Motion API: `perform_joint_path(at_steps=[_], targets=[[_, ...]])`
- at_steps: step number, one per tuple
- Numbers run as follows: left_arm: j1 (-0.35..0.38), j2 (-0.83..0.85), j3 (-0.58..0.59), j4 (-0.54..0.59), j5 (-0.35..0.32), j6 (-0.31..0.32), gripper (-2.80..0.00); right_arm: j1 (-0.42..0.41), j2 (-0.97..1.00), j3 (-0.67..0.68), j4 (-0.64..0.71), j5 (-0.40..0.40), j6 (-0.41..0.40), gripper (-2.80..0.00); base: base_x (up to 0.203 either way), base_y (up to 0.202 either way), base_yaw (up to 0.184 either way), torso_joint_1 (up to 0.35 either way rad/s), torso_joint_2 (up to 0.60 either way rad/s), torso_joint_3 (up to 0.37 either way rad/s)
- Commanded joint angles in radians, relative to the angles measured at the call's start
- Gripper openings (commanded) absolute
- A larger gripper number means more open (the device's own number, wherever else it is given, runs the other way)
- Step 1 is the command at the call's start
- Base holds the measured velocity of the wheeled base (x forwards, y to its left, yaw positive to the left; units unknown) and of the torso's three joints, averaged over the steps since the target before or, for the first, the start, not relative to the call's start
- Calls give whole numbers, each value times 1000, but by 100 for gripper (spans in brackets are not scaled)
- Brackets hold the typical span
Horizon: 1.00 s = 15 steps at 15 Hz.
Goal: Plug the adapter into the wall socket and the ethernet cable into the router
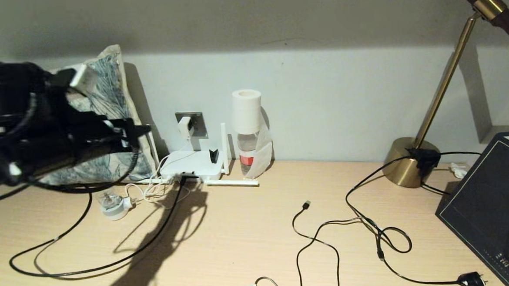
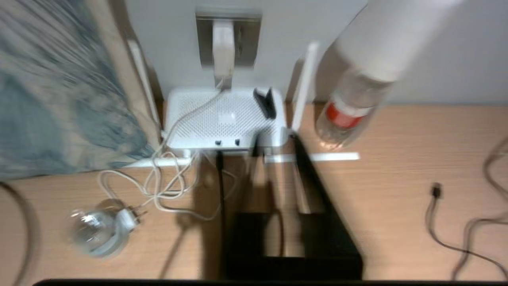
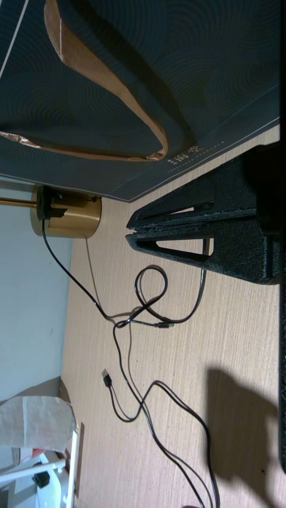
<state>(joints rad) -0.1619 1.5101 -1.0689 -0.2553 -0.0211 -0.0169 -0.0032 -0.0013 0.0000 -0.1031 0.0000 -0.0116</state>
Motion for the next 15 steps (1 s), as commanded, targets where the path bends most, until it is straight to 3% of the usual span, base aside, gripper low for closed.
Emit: perform_joint_path(at_steps=[1, 4, 6, 8, 10, 13, 15], targets=[[-2, -352, 79, 52, 6, 7, -280, 0, 1, 35, -1, 0, -1, -280, 0, 0, 0, 0, 0, 0], [-2, -599, 286, 124, 78, 13, -280, 0, 1, 35, -1, 0, -1, -280, 0, 0, 0, 0, 0, 0], [2, -705, 463, 173, 194, 3, -280, 0, 1, 35, -1, 0, -1, -280, 0, 0, 0, 0, 0, 0], [50, -807, 628, 192, 254, -6, -280, 0, 1, 35, -1, 0, -1, -280, 0, 0, 0, 0, 0, 0], [63, -944, 766, 205, 205, 22, -280, 0, 1, 35, -1, 0, -1, -280, 0, 0, 0, 0, 0, 0], [65, -1156, 1003, 229, 67, 92, -280, 0, 1, 35, -1, 0, -1, -280, 0, 0, 0, 0, 0, 0], [60, -1233, 1057, 229, 25, 84, -280, 0, 1, 35, -1, 0, -1, -280, 0, 0, 0, 0, 0, 0]])
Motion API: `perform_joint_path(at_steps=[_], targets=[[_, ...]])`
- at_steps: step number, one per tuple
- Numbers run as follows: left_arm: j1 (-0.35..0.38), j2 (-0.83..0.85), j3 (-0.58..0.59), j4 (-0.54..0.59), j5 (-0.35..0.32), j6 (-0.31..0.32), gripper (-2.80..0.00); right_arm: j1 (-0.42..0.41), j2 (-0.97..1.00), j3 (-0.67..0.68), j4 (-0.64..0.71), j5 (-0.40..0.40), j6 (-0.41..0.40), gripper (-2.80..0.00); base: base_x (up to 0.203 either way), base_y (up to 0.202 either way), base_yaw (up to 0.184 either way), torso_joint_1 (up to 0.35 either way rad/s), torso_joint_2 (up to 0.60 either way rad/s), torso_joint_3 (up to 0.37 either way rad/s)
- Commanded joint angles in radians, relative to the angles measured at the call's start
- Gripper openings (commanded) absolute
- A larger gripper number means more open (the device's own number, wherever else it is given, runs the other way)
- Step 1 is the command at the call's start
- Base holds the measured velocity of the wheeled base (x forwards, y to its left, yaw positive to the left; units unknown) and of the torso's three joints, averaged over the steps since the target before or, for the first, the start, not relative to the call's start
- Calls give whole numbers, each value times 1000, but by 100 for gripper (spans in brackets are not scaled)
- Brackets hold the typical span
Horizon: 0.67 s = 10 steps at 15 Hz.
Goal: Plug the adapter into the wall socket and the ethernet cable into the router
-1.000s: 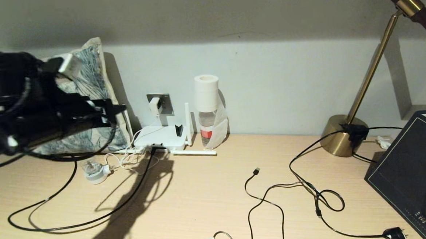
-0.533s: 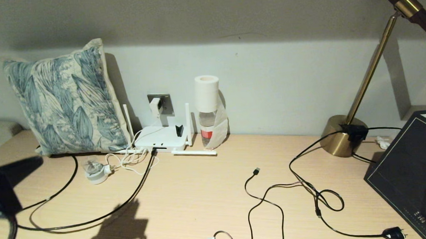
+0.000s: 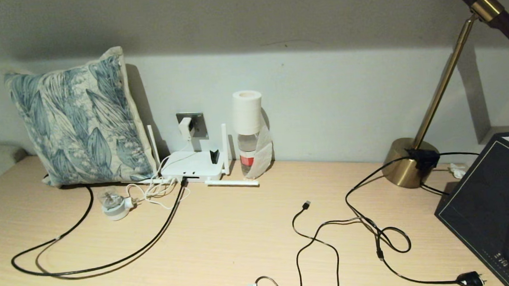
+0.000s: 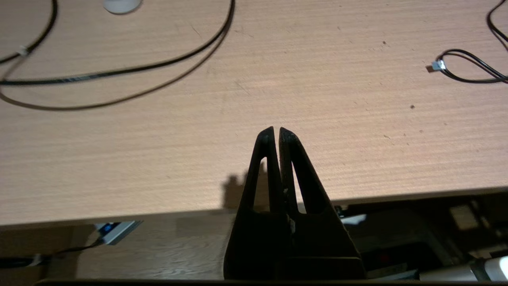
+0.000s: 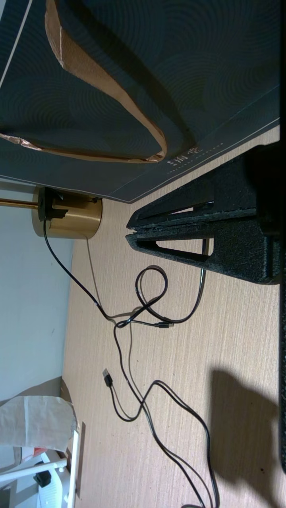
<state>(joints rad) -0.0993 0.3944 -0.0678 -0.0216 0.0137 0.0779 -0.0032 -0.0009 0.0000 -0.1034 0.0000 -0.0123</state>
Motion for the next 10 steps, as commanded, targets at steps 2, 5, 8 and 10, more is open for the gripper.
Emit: perform_joint_path(at_steps=[2, 5, 8, 10], targets=[[-6, -111, 81, -40, -9, -101, -280, 0, 1, 35, -1, 0, 0, -280, 0, 0, 0, 0, 0, 0], [26, -95, 75, -8, -9, -99, -280, 0, 1, 35, -1, 0, 3, -280, 0, 0, 0, 0, 0, 0], [97, -191, 67, 18, -16, -84, -280, 0, 1, 35, -1, 0, 3, -280, 0, 0, 0, 0, 0, 0], [96, -352, 69, 15, -38, -46, -280, 0, 1, 35, -1, 0, 0, -280, 0, 0, 0, 0, 0, 0]])
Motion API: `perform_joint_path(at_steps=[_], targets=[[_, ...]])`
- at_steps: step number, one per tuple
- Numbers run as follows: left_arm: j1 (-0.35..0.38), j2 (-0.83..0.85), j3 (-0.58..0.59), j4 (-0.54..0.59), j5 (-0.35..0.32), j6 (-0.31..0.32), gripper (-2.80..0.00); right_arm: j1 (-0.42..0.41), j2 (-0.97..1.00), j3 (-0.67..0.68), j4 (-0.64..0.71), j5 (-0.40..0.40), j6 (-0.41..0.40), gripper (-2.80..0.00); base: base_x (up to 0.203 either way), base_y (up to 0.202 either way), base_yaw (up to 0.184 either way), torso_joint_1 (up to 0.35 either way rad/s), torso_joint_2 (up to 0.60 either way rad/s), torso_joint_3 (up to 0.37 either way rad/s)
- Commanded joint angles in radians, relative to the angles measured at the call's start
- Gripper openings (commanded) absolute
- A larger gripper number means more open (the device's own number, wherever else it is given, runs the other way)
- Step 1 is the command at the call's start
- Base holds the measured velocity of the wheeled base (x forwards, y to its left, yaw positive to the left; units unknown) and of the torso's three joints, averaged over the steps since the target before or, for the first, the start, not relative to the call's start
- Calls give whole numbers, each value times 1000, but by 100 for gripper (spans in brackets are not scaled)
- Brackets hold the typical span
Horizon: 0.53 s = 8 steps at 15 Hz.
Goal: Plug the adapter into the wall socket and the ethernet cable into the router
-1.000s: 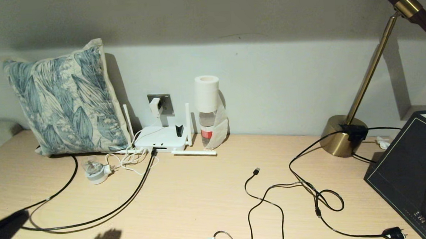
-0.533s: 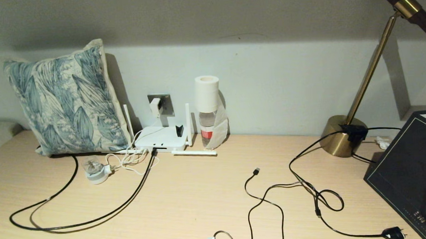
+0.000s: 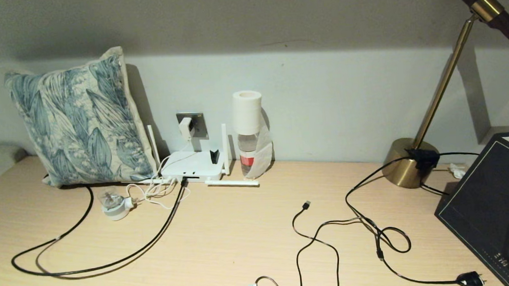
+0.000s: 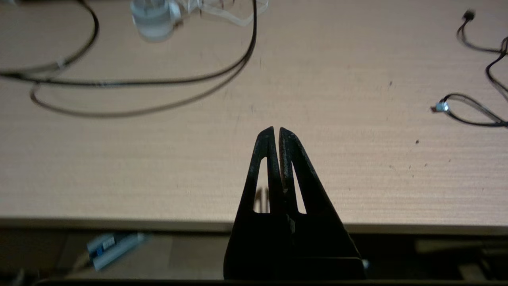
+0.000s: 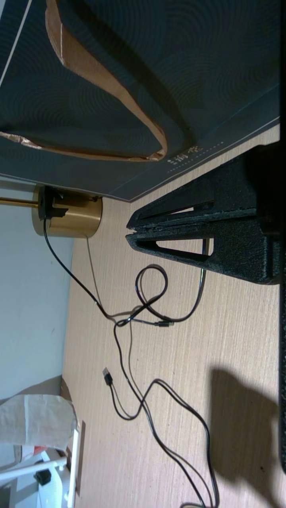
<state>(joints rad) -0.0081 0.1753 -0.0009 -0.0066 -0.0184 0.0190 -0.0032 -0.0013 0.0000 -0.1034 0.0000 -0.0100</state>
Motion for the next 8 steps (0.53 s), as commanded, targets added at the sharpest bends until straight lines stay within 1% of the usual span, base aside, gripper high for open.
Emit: perform_joint_path(at_steps=[1, 2, 4, 6, 8], targets=[[4, -173, 7, -11, -11, 28, -280, 0, 1, 35, -1, 0, -4, -280, 0, 0, 0, 0, 0, 0], [4, -180, 12, -21, -9, 28, -280, 0, 1, 35, -1, 1, -1, -280, 0, 0, 0, 0, 0, 0], [5, -175, 15, -34, 12, -34, -280, 0, 1, 35, 1, 0, 1, -280, 0, 0, 0, 0, 0, 0], [5, -175, 15, -35, 17, -47, -280, 0, 1, 35, 1, 2, 1, -280, 0, 0, 0, 0, 0, 0], [5, -175, 15, -35, 17, -45, -280, 0, 1, 35, 1, 0, 1, -280, 0, 0, 0, 0, 0, 0]])
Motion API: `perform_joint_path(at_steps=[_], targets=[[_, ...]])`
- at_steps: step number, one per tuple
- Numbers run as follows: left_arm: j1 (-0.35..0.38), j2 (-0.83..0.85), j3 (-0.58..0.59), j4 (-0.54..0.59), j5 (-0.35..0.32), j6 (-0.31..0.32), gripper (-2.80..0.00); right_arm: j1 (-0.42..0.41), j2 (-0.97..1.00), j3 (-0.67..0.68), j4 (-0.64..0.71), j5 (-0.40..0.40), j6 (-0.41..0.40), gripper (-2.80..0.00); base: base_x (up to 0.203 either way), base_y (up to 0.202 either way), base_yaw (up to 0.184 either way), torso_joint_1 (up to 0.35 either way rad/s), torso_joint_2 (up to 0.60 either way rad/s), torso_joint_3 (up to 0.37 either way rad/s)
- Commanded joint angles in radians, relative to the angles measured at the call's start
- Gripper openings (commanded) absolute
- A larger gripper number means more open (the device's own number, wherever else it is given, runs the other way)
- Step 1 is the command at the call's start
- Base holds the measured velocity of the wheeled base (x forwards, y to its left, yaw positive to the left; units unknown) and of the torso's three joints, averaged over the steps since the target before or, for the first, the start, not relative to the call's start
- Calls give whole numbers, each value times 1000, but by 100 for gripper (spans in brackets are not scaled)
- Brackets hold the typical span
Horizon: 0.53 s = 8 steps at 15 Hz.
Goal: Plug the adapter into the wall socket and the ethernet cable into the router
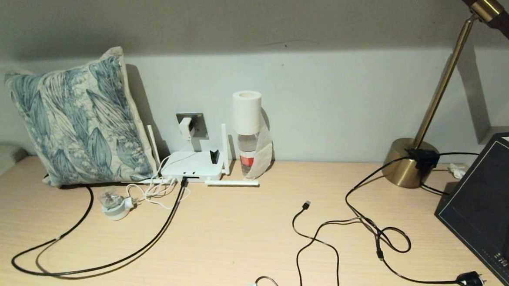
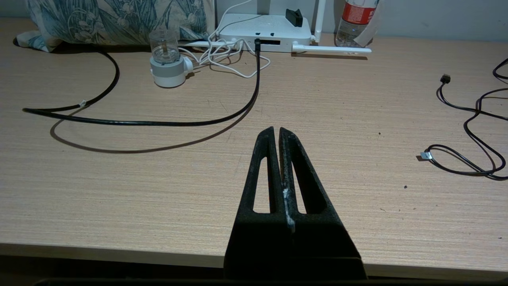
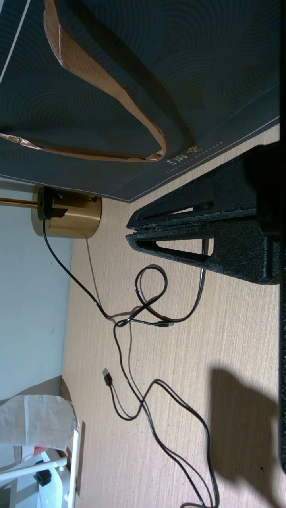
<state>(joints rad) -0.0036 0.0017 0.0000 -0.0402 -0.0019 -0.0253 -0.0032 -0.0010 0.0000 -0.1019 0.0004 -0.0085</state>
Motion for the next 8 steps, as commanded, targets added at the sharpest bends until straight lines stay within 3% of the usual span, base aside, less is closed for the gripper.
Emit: perform_joint_path(at_steps=[1, 8], targets=[[-1, -2, 14, -1, 0, -2, -280, 0, 1, 35, -1, 1, -1, -280, 0, 0, 0, 0, 0, 0], [1, -2, 14, -1, 0, -2, -280, 0, 1, 35, -1, 1, 2, -280, 0, 0, 0, 0, 0, 0]])
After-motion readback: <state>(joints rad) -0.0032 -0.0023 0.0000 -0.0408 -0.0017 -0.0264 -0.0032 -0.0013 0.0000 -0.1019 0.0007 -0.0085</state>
